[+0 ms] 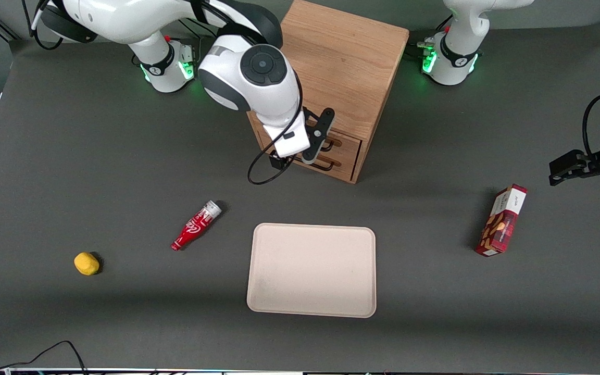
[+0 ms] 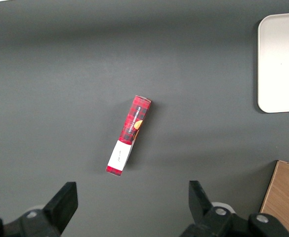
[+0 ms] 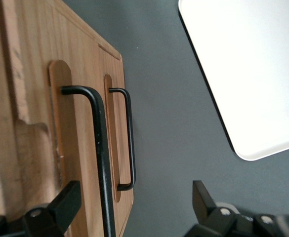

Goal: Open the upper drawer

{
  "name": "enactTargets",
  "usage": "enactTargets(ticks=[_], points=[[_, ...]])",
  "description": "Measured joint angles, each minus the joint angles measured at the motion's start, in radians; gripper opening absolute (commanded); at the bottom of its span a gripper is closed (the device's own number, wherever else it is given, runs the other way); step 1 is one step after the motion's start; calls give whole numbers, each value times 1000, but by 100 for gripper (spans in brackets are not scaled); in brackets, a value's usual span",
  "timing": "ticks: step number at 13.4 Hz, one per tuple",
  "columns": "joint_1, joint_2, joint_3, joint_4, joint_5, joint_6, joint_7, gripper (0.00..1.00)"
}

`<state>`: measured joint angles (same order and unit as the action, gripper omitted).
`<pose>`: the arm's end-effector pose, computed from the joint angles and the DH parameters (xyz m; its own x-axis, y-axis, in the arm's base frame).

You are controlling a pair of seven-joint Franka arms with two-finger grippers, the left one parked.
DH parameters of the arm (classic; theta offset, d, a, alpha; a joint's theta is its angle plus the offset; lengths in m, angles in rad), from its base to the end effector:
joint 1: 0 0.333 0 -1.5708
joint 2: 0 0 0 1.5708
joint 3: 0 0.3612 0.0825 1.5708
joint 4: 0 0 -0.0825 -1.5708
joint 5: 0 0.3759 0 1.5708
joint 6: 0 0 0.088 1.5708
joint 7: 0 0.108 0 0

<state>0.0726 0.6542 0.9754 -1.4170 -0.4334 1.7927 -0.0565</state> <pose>0.5077 0.4828 0.4723 0.4551 0.8904 0.0092 0.8859 -0.4517 -0.1056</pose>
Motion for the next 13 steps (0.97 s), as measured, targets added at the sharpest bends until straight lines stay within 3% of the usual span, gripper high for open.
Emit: enactTargets(ticks=[9, 13], points=[[-11, 50, -19, -38, -73, 84, -28, 100], [-17, 50, -67, -8, -74, 115, -101, 100]])
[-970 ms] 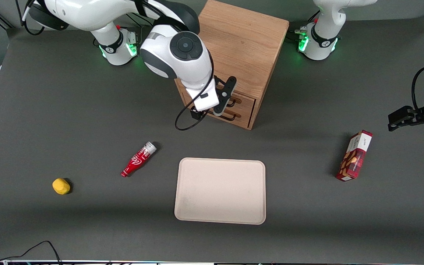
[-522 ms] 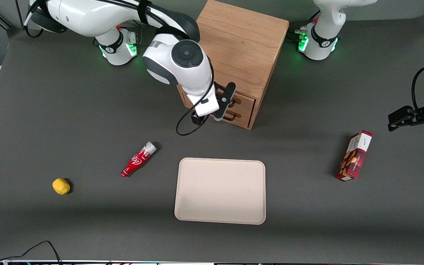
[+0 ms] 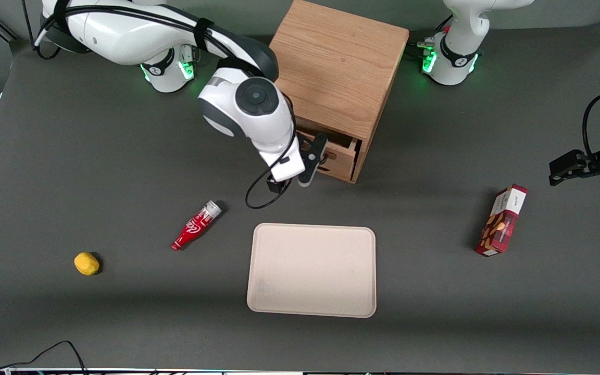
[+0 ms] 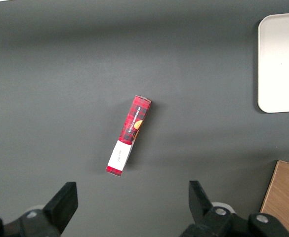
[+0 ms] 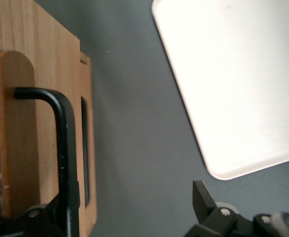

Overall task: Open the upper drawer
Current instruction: 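Pull the handle outward with the right gripper, sliding the drawer open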

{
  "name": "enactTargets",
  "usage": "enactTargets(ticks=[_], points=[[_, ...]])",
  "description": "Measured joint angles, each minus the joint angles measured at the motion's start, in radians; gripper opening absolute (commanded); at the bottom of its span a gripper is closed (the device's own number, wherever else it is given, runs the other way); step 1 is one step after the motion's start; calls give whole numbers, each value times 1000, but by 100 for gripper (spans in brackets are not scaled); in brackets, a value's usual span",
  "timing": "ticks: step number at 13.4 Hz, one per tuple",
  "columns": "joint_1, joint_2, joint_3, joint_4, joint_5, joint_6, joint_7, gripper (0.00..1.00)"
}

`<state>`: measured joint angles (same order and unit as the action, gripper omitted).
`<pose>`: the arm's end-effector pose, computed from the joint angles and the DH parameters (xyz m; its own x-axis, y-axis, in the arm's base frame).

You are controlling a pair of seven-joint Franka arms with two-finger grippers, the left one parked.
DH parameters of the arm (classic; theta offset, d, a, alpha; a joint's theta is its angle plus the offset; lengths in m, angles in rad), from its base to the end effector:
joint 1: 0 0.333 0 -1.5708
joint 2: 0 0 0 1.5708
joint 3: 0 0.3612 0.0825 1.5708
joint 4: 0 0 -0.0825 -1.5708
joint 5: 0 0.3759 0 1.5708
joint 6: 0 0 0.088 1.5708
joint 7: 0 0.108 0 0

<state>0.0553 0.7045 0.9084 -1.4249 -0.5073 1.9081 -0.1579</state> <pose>0.5561 0.4585 0.4325 0.4120 0.9094 0.0571 0.9110 -0.4100 -0.0436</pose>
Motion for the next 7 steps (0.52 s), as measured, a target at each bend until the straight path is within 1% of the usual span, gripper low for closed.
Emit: enactTargets(ticks=[4, 7], points=[[-4, 0, -90, 60, 0, 15, -129, 100], [-6, 1, -152, 83, 2, 77, -192, 100]])
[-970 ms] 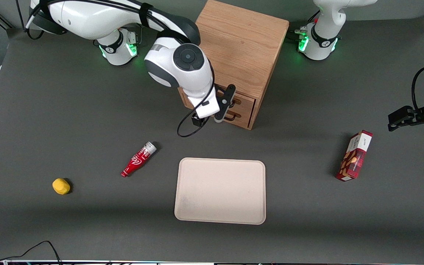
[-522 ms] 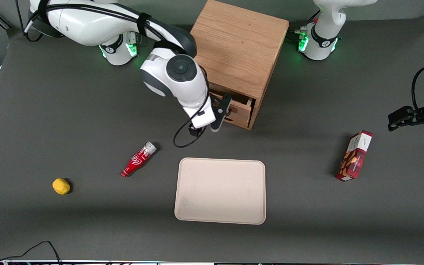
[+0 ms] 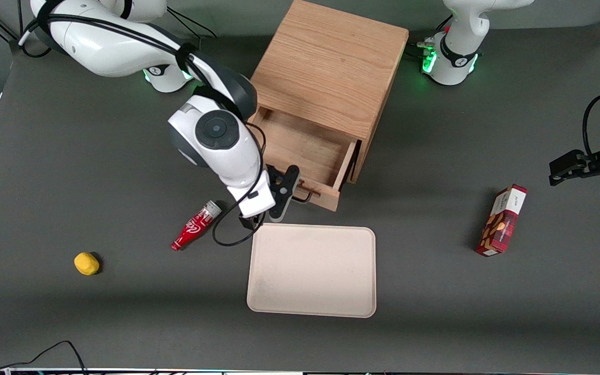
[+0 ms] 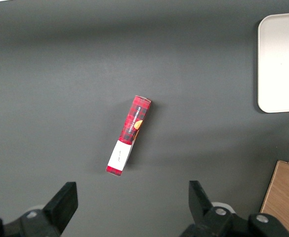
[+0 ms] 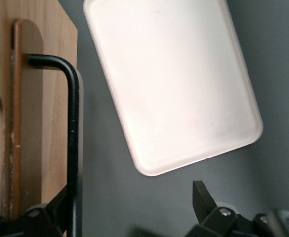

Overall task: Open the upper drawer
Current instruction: 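Pull the handle outward with the right gripper, sliding the drawer open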

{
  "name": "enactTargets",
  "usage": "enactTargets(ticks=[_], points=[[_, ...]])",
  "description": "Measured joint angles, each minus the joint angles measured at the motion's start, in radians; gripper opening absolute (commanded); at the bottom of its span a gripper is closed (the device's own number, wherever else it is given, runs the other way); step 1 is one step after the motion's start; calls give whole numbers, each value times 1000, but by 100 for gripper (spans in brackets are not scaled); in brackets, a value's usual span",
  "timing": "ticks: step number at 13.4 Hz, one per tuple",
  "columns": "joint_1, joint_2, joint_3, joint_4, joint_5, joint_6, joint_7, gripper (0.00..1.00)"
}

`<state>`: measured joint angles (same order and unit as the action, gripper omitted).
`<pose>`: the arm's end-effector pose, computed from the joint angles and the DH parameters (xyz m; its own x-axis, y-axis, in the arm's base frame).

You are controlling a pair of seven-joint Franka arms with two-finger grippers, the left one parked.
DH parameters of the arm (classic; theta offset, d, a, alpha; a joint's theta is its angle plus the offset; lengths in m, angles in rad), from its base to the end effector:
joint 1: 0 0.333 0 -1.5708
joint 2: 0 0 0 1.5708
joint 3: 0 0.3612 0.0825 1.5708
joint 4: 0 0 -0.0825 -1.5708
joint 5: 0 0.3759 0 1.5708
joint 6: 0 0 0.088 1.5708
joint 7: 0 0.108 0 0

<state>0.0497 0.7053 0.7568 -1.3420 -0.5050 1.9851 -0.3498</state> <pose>0.6336 0.3964 0.4352 0.3759 0.9202 0.1088 0.9214 -0.3837 0.0620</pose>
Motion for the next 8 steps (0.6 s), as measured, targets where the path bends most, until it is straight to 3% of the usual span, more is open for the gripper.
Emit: enactTargets(ticks=[2, 8], points=[[0, 1, -42, 12, 25, 36, -27, 100], [2, 3, -115, 46, 182, 53, -72, 100]])
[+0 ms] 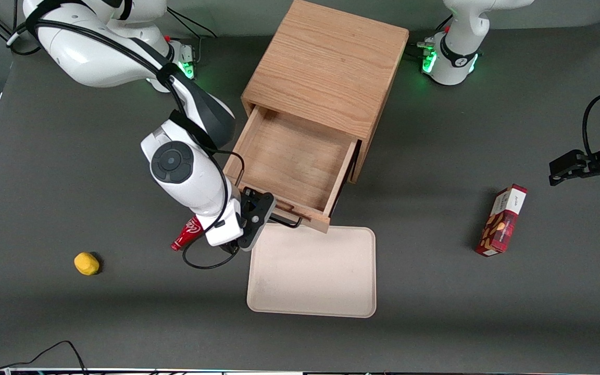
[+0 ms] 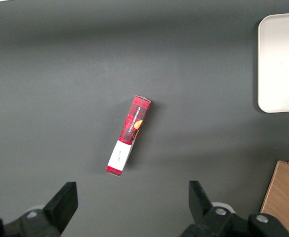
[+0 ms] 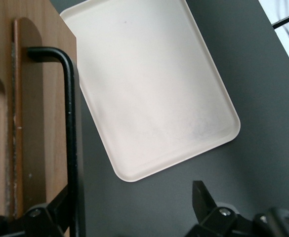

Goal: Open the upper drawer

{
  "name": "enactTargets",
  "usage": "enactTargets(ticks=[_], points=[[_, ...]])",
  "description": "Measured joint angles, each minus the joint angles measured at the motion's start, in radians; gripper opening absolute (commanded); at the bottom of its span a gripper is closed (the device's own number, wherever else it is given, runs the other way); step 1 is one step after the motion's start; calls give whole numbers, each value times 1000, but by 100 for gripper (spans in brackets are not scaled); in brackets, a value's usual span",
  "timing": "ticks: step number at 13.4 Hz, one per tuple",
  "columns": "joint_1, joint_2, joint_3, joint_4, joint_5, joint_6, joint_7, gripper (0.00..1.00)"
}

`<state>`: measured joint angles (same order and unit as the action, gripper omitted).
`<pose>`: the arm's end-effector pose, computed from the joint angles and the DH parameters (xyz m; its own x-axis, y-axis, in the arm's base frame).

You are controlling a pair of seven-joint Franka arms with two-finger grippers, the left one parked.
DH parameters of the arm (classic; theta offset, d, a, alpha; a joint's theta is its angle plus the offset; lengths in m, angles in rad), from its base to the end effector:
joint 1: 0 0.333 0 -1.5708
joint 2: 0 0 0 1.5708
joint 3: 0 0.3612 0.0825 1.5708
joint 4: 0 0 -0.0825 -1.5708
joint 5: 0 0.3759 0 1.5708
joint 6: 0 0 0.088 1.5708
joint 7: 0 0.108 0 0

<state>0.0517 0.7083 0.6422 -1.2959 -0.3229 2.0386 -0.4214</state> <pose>0.6725 0.3556 0.4338 0.4606 0.8673 0.1887 0.8846 -0.4661 -0.0170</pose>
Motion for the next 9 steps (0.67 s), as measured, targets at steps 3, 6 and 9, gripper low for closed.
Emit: enactTargets(ticks=[3, 6, 9], points=[[0, 0, -5, 37, 70, -4, 0, 100], [-1, -1, -6, 86, 80, -44, -10, 100], [-6, -69, -44, 130, 118, -124, -11, 100]])
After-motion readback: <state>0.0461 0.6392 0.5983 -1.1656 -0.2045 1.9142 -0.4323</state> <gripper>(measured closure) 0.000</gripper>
